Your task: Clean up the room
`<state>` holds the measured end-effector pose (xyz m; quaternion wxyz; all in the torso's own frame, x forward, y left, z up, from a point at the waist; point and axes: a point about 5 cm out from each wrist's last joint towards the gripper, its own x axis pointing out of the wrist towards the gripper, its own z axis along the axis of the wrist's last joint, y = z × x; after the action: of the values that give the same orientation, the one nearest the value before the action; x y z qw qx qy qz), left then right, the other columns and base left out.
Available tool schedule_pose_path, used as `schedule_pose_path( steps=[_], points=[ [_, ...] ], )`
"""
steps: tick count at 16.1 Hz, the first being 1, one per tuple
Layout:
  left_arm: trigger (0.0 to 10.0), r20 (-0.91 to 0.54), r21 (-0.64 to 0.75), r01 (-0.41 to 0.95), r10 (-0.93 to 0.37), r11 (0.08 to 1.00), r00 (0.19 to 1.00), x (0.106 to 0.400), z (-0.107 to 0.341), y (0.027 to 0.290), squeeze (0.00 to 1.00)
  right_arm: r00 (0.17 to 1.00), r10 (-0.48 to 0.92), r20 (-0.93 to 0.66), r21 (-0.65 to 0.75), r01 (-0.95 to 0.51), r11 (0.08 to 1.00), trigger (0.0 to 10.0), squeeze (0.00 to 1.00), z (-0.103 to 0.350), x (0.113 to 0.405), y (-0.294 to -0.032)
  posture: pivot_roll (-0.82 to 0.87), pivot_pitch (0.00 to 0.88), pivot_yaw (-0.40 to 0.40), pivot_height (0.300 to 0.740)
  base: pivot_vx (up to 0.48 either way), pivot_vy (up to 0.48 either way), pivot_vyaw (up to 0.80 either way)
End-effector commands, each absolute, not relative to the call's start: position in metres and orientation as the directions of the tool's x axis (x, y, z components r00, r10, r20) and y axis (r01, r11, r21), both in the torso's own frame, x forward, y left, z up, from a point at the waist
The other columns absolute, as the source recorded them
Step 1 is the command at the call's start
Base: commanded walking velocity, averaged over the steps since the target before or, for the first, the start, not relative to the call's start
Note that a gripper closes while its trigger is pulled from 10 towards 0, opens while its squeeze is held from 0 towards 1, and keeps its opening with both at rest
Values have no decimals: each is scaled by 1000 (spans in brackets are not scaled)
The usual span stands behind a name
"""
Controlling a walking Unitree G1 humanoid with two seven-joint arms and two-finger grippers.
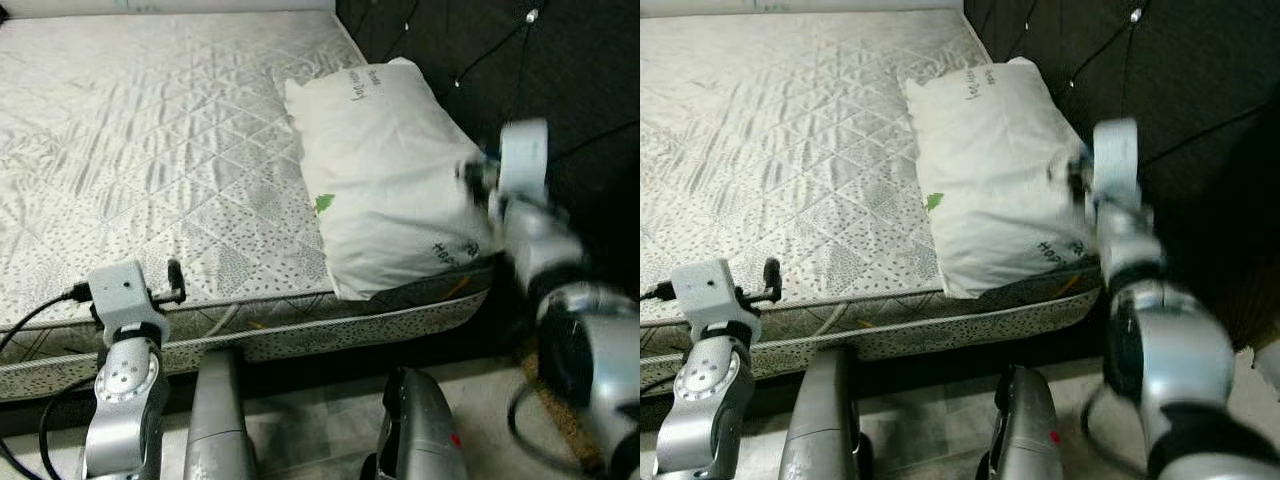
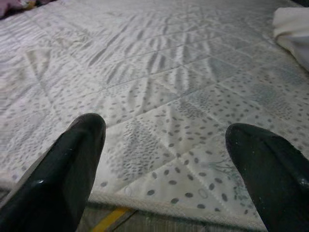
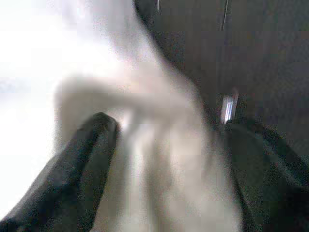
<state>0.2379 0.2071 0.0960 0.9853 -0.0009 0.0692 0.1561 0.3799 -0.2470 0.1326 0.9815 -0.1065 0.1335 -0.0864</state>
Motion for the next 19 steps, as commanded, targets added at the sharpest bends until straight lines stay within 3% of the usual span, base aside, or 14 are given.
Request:
schedule_pose_path(
  steps=[1,5,8,11,14,19],
  points=[
    [10000,-128,26,-304,305,952,944,238,98,206,0,925,-213,-316,-193,157,969,10000,1000,115,372,-249,81,0,-49,537,0,0,0],
    [10000,-127,28,-284,285,958,950,244,99,204,0,890,-260,-374,-114,235,965,10000,1000,95,360,-253,64,0,-34,537,0,0,0],
    [10000,-120,26,-287,288,957,950,246,101,205,0,891,-385,-241,-134,362,922,10000,1000,120,365,-270,63,0,-41,537,0,0,0],
    [10000,-120,24,-296,297,955,947,244,100,205,0,915,-393,-85,-125,382,916,10000,1000,149,375,-263,62,0,-47,537,0,0,0],
    [10000,-119,24,-300,300,954,946,244,100,205,0,944,-329,-34,-124,323,938,10000,1000,155,375,-243,55,0,-45,537,0,0,0],
    [10000,-122,26,-279,280,960,952,247,100,202,0,957,-116,-265,-128,84,988,10000,1000,90,318,-199,30,0,-31,537,0,0,0]
  ],
)
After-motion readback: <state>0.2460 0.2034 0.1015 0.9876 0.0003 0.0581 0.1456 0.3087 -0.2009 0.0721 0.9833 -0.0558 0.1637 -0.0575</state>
